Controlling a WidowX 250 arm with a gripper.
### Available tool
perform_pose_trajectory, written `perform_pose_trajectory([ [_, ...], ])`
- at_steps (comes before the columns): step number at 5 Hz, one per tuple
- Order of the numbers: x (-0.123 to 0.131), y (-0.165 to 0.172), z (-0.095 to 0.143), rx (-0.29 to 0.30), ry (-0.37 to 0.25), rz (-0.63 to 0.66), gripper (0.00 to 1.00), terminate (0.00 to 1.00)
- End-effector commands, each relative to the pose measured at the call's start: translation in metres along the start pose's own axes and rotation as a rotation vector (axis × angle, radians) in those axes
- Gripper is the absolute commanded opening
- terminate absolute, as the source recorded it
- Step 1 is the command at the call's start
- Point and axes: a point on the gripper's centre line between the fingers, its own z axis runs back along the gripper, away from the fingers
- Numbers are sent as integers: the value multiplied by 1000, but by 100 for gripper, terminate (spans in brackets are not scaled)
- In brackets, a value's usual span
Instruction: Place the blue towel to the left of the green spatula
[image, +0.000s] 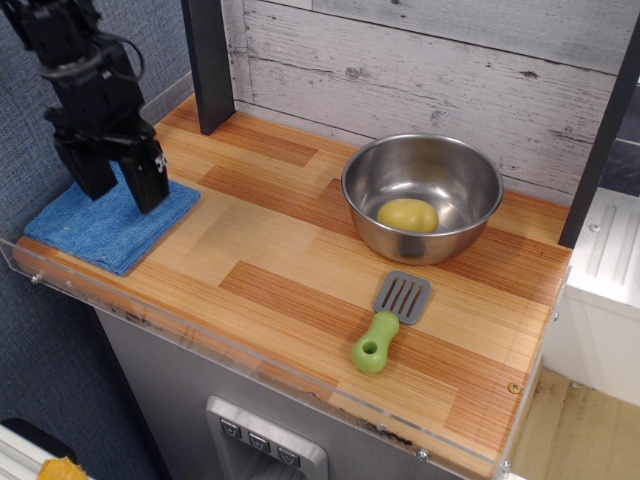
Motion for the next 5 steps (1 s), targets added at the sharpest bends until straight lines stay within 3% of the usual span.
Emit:
perform_pose_trajectory([
  [1, 13, 5, 1, 126, -53, -184, 100, 0],
  [2, 14, 10, -4, 138, -52, -215, 100, 0],
  [5, -3, 35, -7, 112, -41, -143, 100, 0],
])
